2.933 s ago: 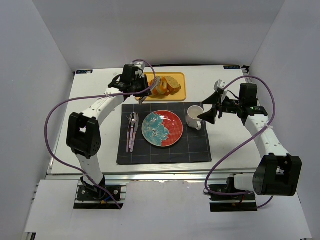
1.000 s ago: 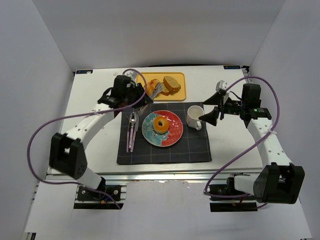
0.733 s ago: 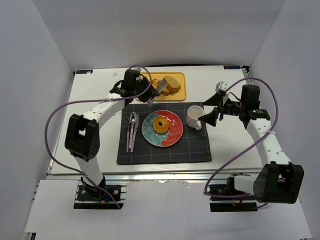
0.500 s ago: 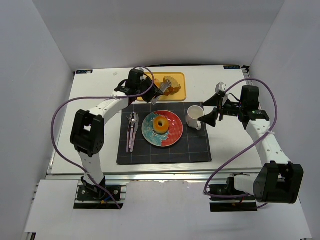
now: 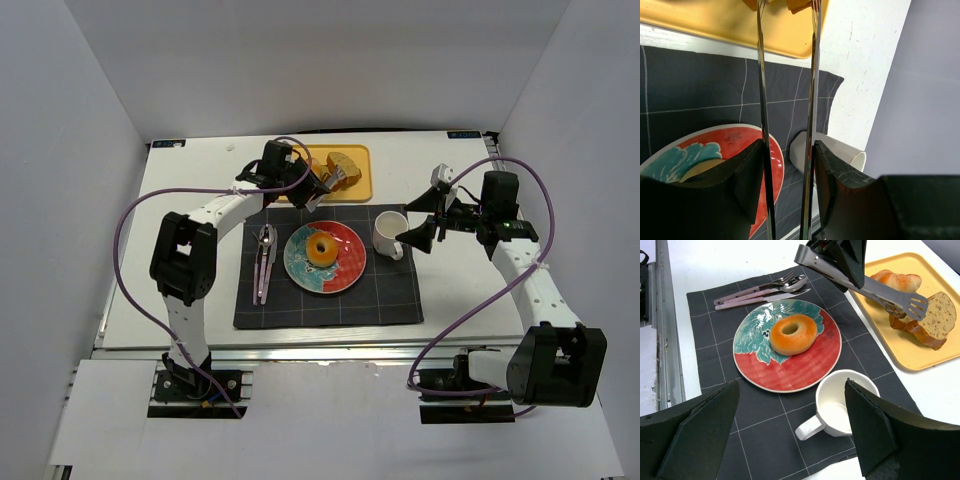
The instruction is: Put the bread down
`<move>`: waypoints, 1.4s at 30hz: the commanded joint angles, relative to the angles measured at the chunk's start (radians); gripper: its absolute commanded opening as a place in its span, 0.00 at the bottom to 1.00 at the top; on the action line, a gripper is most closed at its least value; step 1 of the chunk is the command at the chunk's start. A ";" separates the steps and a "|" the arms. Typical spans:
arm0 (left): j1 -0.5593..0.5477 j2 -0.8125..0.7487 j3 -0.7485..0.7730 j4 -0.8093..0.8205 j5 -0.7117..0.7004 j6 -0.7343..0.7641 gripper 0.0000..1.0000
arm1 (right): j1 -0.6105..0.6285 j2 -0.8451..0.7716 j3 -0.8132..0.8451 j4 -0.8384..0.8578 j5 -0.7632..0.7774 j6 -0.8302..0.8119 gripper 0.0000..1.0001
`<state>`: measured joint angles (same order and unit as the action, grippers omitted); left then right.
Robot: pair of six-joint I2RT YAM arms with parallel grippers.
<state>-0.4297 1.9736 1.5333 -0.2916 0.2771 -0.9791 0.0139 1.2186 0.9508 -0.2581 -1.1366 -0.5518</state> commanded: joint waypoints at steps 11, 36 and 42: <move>-0.009 0.004 0.033 0.074 0.017 -0.062 0.51 | -0.002 -0.007 -0.021 0.036 -0.034 0.009 0.89; -0.011 -0.202 -0.171 0.213 0.082 -0.066 0.09 | -0.003 -0.042 -0.004 -0.012 -0.049 -0.017 0.89; -0.011 -0.459 -0.370 0.204 0.149 0.016 0.08 | -0.003 -0.051 0.000 -0.036 -0.048 -0.039 0.89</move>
<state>-0.4347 1.7138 1.2385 -0.1303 0.3607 -1.0199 0.0139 1.1942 0.9329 -0.2760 -1.1564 -0.5694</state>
